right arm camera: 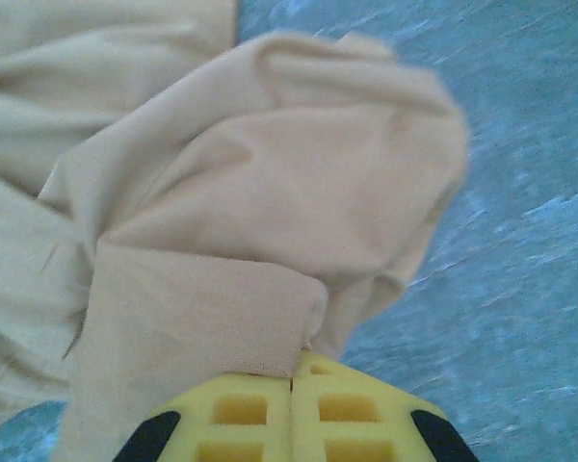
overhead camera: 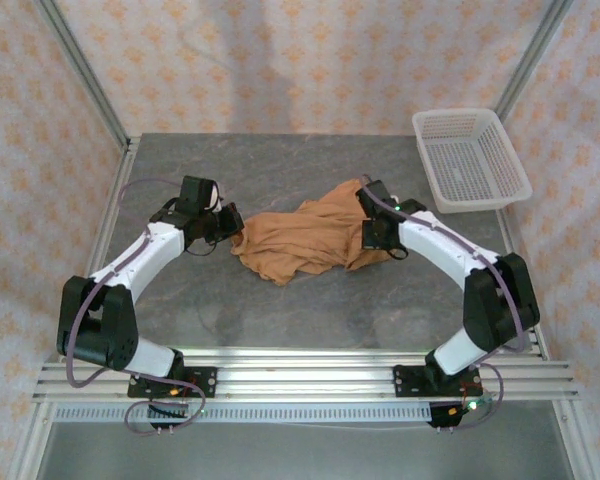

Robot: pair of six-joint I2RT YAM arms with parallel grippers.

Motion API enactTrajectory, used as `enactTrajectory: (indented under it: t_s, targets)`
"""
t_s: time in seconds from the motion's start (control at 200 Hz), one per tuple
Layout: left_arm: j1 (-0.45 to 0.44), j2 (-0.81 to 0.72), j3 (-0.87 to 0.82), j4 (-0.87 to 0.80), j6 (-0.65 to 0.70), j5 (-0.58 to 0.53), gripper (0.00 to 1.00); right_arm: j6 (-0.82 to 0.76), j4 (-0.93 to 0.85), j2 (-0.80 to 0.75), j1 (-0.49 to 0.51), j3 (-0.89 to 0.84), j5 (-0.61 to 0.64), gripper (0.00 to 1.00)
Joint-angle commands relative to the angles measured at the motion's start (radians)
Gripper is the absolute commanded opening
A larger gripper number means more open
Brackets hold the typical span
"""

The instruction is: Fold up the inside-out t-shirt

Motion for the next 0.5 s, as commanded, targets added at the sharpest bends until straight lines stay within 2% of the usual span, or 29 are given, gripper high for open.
enactTrajectory:
  t_s: [0.0, 0.065, 0.145, 0.27, 0.395, 0.495]
  targets:
    - [-0.006, 0.005, 0.02, -0.001, 0.026, -0.013, 0.0, -0.05, -0.061, -0.031, -0.063, 0.021, 0.057, 0.0]
    - [-0.006, 0.004, 0.021, -0.003, 0.027, -0.014, 0.0, -0.048, -0.074, -0.024, -0.088, 0.016, 0.052, 0.0]
    - [-0.006, 0.007, 0.019, 0.003, 0.025, -0.012, 0.0, -0.043, -0.097, 0.011, -0.089, 0.025, 0.023, 0.22]
    - [-0.006, 0.02, 0.014, 0.023, 0.017, 0.001, 0.0, -0.009, -0.099, 0.012, -0.075, 0.022, -0.073, 0.35]
    - [-0.006, 0.022, 0.001, 0.036, 0.014, 0.005, 0.0, 0.043, -0.055, -0.038, -0.055, -0.034, -0.162, 0.39]
    - [-0.007, 0.02, -0.005, 0.037, 0.016, 0.007, 0.0, 0.091, -0.055, -0.066, -0.051, -0.078, -0.136, 0.38]
